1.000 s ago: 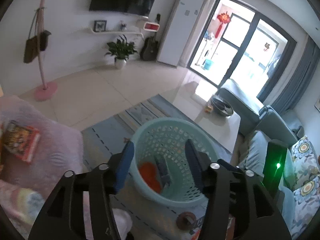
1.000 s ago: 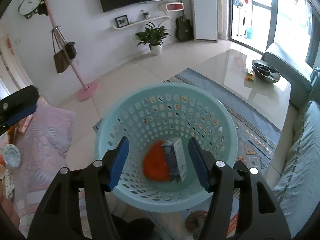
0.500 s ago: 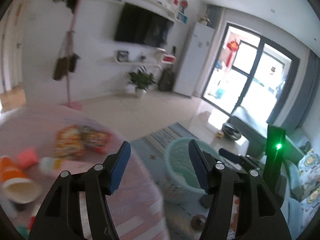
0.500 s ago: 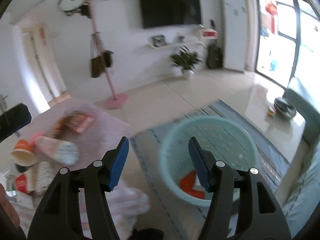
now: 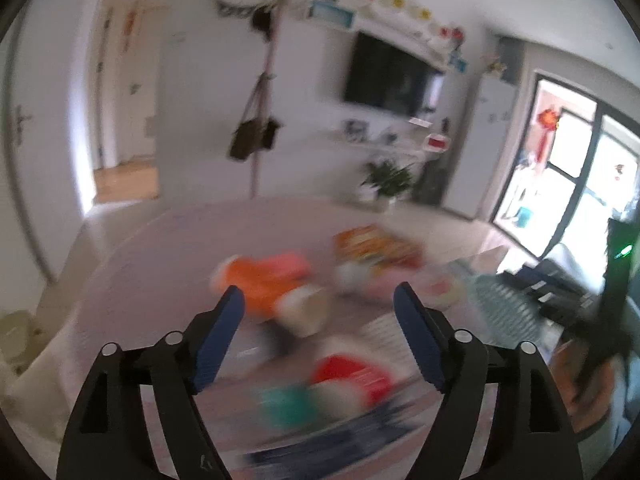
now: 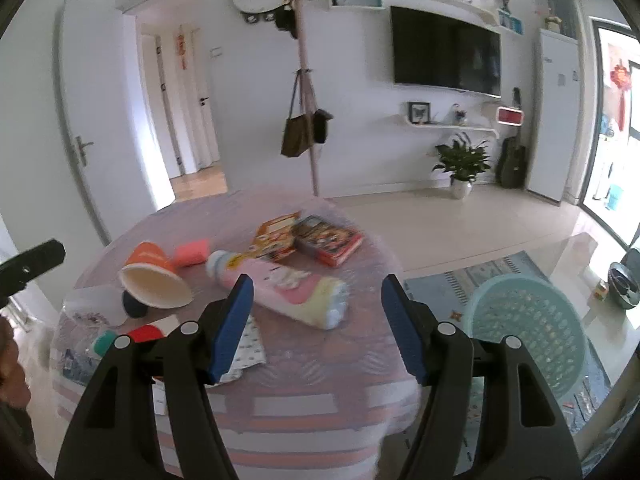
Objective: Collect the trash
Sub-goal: 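Move both tools back to the table toward the clear and pink bottles, then grasp the clear plastic bottle with the left tool while the right tool grasps the pink yogurt bottle, then carry both bottles over the teal basket and open both tools to drop them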
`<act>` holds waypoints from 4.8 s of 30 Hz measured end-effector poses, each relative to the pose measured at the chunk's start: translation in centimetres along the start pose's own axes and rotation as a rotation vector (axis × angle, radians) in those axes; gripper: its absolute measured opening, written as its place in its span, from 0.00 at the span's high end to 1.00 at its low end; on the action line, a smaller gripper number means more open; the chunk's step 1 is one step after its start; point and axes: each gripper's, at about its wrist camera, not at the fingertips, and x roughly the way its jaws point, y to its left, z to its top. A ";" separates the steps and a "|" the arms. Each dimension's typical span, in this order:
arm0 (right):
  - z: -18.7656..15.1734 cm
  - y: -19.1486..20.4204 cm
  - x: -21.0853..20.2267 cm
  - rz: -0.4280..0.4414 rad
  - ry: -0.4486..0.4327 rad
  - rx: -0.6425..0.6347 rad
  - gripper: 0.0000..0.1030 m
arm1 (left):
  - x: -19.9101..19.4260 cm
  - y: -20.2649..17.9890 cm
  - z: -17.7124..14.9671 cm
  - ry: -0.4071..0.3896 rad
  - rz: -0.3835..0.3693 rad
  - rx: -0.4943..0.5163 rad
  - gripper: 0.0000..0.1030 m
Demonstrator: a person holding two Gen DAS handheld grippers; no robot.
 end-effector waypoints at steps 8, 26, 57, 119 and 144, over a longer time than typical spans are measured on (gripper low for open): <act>-0.7 1.1 1.5 0.011 0.052 0.010 0.39 | 3.6 9.6 -2.6 0.170 0.007 0.025 0.20; 1.1 0.9 8.9 0.016 0.158 -0.092 0.39 | 7.6 6.9 -4.2 0.401 -0.046 0.262 0.42; 0.5 7.7 9.6 0.266 0.308 -0.209 0.56 | 4.8 10.0 -7.1 0.217 -0.049 -0.207 0.56; 2.7 -4.5 2.1 0.211 0.073 0.115 0.55 | 0.6 -4.5 0.4 -0.013 -0.266 -0.047 0.56; -5.9 -28.2 2.6 -0.195 0.090 0.498 0.55 | 16.6 -26.1 -2.0 0.226 -0.480 0.147 0.56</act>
